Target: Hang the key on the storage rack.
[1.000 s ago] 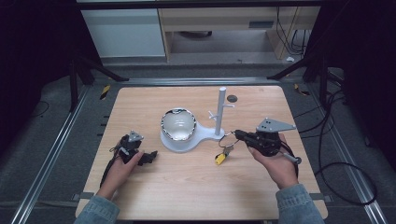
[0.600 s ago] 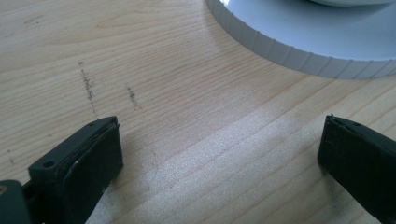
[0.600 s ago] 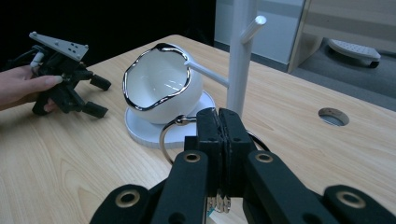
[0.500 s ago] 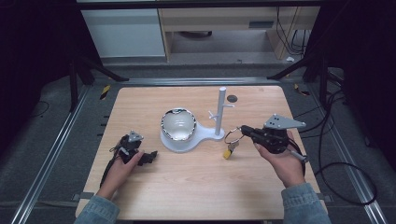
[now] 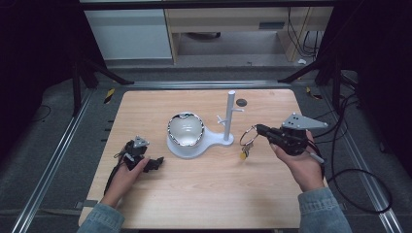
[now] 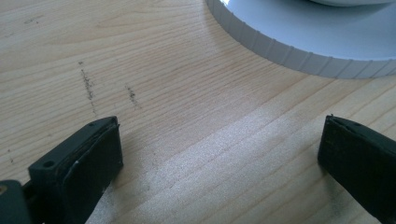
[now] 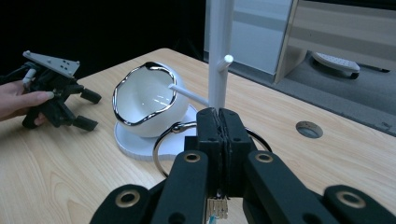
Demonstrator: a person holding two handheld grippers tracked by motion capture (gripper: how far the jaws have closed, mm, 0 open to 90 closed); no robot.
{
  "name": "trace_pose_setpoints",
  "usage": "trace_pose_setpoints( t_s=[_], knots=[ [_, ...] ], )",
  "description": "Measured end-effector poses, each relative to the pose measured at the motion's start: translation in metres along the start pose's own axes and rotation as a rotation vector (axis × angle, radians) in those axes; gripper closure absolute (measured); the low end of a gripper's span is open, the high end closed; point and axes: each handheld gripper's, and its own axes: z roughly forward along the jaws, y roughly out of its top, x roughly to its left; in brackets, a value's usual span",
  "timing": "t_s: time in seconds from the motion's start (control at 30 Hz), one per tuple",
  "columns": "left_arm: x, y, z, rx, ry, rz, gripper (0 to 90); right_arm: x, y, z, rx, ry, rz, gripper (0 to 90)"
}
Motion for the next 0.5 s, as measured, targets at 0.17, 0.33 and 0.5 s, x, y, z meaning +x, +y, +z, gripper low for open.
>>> trace_pose_setpoints(
  t_s=[0.17,0.33,0.5],
  knots=[
    [0.0,0.0,0.0,0.0,0.0,0.0,0.0,-0.002,0.006,-0.001,-0.003,-0.005,-0.004,88.9],
    [0.0,0.0,0.0,0.0,0.0,0.0,0.0,-0.004,0.015,-0.004,-0.021,-0.024,-0.01,88.9],
    [0.0,0.0,0.0,0.0,0.0,0.0,0.0,-0.005,0.023,-0.002,-0.029,-0.03,-0.014,88.9]
  ],
)
